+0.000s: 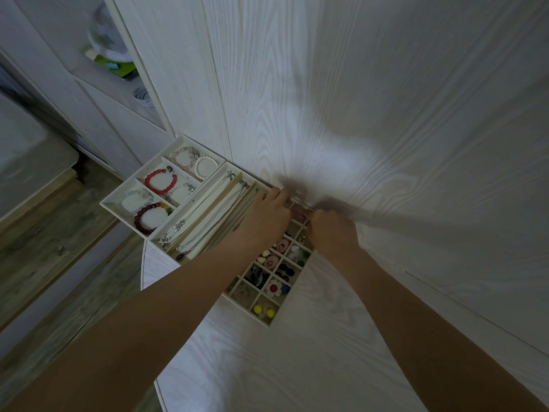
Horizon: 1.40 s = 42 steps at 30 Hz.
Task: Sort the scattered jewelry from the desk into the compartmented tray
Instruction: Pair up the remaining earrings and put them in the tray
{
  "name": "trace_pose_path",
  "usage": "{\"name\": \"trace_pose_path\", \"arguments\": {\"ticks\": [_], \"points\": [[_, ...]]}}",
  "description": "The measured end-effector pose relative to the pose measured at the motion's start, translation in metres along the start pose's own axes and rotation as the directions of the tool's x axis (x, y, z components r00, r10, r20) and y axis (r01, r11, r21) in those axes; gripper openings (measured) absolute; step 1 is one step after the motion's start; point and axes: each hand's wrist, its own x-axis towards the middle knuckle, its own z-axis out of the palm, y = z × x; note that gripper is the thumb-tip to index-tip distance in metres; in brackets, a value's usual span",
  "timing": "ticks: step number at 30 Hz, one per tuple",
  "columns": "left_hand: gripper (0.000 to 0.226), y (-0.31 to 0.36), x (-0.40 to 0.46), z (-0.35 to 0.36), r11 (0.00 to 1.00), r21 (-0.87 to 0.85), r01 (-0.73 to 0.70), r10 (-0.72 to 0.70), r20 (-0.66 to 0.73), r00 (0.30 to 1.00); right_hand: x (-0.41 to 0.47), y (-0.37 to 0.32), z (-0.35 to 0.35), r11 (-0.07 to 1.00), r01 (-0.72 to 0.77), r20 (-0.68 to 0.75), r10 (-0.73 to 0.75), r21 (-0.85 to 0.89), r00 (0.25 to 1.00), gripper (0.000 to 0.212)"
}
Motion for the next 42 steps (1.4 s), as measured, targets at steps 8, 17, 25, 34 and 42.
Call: {"name": "trace_pose_path", "arguments": {"ticks": [8, 17, 25, 34, 42], "points": [[0.031, -0.002, 0.001, -0.004, 1.000, 0.014, -0.023, 0.023, -0.006, 1.000, -0.004, 0.000, 0.004, 1.000, 0.003, -0.006, -0.003, 0.021, 1.000, 0.024], [0.039, 0.003, -0.010, -0.012, 0.986, -0.156, 0.061, -0.058, 0.024, 0.998, -0.023, 0.002, -0.019, 0.952, -0.122, 0.122, 0.091, 0.280, 0.988, 0.025], [0.027, 0.055, -0.044, -0.049, 0.918, -0.370, 0.144, -0.079, 0.185, 0.980, -0.111, 0.029, -0.051, 0.689, -0.222, 0.122, 0.192, 0.690, 0.974, 0.032], [0.030, 0.204, -0.101, -0.065, 0.779, -0.594, 0.201, -0.102, 0.196, 0.975, -0.273, 0.123, -0.020, 0.708, -0.241, 0.101, 0.235, 0.664, 0.967, 0.033], [0.034, 0.335, -0.177, -0.031, 0.795, -0.595, 0.121, 0.068, 0.286, 0.956, -0.411, 0.185, 0.040, 0.713, -0.278, 0.250, 0.148, 0.643, 0.957, 0.041]]}}
